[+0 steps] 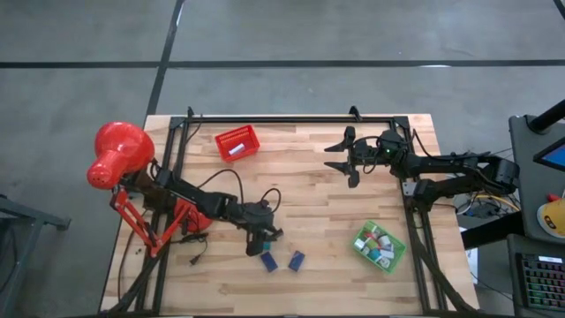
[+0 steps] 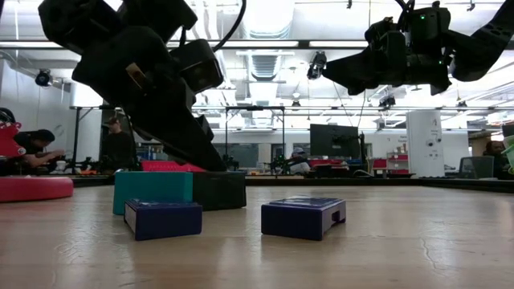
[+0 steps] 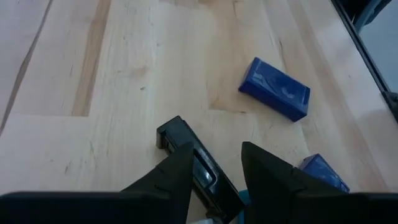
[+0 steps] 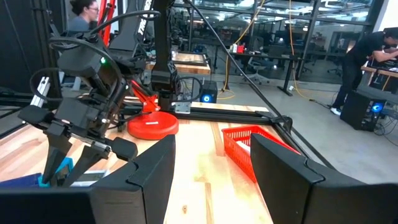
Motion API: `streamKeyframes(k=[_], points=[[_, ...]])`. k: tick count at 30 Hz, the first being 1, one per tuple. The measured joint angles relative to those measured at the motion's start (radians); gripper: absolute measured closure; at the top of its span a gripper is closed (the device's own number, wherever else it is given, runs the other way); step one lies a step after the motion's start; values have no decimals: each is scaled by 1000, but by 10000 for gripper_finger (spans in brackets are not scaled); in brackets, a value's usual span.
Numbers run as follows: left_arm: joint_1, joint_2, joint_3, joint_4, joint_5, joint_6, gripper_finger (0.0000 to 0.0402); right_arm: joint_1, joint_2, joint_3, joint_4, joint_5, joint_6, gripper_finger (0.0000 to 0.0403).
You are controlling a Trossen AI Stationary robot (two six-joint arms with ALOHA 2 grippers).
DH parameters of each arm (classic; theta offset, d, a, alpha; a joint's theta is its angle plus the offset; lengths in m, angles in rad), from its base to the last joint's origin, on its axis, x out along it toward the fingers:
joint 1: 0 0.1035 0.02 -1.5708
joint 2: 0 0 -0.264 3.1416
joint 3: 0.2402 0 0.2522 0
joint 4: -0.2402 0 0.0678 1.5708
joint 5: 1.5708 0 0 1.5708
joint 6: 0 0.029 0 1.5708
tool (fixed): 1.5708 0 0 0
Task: Pick & Place Office items
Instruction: Put the black digital clock into the red bin
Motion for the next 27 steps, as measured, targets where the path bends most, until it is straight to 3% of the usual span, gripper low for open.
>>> streamKeyframes(k=[14, 20, 27], points=[[-1, -23, 2, -4, -16, -20, 239, 0, 0, 0, 0, 0, 0, 199], [0, -23, 2, -55, -104, -119, 239, 0, 0, 0, 0, 0, 0, 199], [0, -23, 2, -60, -104, -127, 239, 0, 0, 0, 0, 0, 0, 199]])
